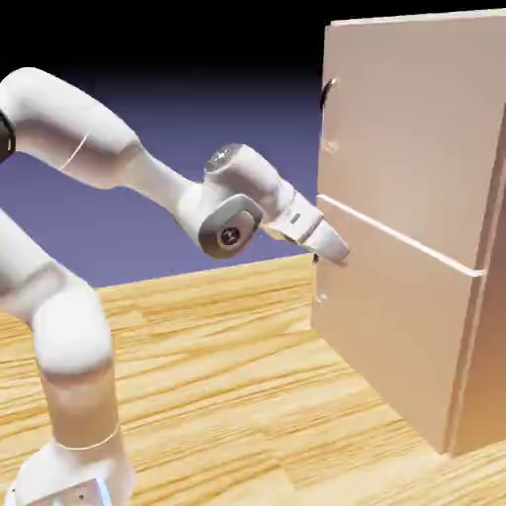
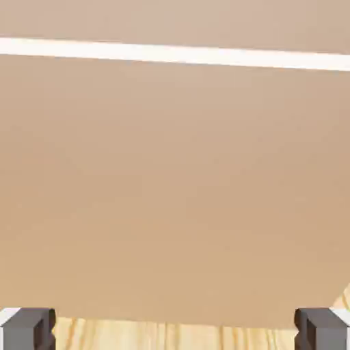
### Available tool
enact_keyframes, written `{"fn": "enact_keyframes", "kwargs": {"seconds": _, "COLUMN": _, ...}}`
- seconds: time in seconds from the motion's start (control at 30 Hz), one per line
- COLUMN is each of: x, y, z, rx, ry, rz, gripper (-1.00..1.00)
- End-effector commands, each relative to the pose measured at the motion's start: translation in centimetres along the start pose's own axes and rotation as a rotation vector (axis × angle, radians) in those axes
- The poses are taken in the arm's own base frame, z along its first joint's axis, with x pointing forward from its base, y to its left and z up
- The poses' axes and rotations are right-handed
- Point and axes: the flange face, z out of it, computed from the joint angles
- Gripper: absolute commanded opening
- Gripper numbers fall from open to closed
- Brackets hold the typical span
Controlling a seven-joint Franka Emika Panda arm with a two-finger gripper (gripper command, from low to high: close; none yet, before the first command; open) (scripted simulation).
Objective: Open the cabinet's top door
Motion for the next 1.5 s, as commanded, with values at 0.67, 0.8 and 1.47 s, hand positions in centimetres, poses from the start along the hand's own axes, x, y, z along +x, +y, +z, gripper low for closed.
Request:
{"fn": "enact_keyframes", "kwargs": {"seconds": 0.67, "x": 1.9, "y": -16.3, "z": -12.6, "rx": 0.599, "ry": 0.054, "rz": 1.356, "gripper": 0.0}}
{"fn": "enact_keyframes", "kwargs": {"seconds": 0.8, "x": 0.1, "y": -18.8, "z": -13.3, "rx": 0.695, "ry": -0.038, "rz": 1.589, "gripper": 0.0}}
{"fn": "enact_keyframes", "kwargs": {"seconds": 1.47, "x": -14.5, "y": -25.6, "z": -3.8, "rx": 0.727, "ry": -0.711, "rz": 2.778, "gripper": 0.0}}
